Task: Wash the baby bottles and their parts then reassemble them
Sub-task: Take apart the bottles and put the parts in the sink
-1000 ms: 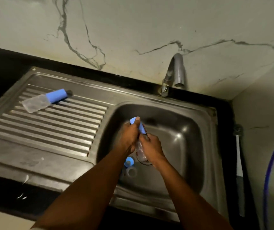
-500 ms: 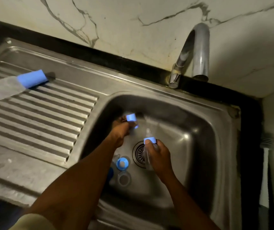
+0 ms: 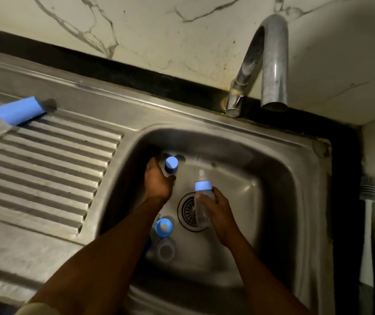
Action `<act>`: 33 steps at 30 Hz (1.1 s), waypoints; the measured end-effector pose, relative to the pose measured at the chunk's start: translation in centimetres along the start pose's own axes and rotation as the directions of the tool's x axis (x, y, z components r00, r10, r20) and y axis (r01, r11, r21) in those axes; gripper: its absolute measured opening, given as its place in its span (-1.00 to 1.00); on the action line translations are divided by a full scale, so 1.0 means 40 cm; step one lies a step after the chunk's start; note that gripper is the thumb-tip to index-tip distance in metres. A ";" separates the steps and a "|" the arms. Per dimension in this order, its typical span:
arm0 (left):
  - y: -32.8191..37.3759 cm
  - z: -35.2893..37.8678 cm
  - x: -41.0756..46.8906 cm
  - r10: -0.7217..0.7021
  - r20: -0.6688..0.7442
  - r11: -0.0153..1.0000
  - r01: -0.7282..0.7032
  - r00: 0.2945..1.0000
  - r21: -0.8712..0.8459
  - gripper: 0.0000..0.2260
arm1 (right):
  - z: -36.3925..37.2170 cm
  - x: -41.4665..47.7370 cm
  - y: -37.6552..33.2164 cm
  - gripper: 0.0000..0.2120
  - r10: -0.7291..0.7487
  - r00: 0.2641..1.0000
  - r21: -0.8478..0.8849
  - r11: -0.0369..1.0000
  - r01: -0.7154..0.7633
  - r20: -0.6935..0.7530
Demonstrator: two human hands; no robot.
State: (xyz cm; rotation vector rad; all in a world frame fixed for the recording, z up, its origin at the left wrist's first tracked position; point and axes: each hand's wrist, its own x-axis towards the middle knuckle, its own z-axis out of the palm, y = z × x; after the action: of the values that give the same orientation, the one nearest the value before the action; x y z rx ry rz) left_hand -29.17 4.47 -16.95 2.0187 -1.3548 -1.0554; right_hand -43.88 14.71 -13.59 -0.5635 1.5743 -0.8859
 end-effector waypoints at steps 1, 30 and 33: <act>-0.003 -0.005 -0.018 0.029 -0.061 1.000 -0.028 0.998 0.011 -0.44 | 0.004 -0.004 -0.007 -0.50 0.020 1.000 0.002 1.000 -0.020 0.015; 0.182 -0.176 -0.234 0.071 0.418 0.777 0.213 0.906 -0.592 -0.90 | 0.106 -0.097 -0.121 -0.85 -0.313 0.950 -0.328 0.899 0.290 -0.017; 0.173 -0.197 -0.214 0.116 0.605 0.564 0.449 0.788 -0.693 -0.68 | 0.100 -0.102 -0.126 -0.93 -0.272 0.962 -0.143 0.951 0.273 0.026</act>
State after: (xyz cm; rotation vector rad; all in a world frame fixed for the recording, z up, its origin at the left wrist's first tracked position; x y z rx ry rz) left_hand -28.35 9.45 -4.40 1.1197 -0.6117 -2.0752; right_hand -39.78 13.94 -7.20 -0.9045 1.5879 -0.9774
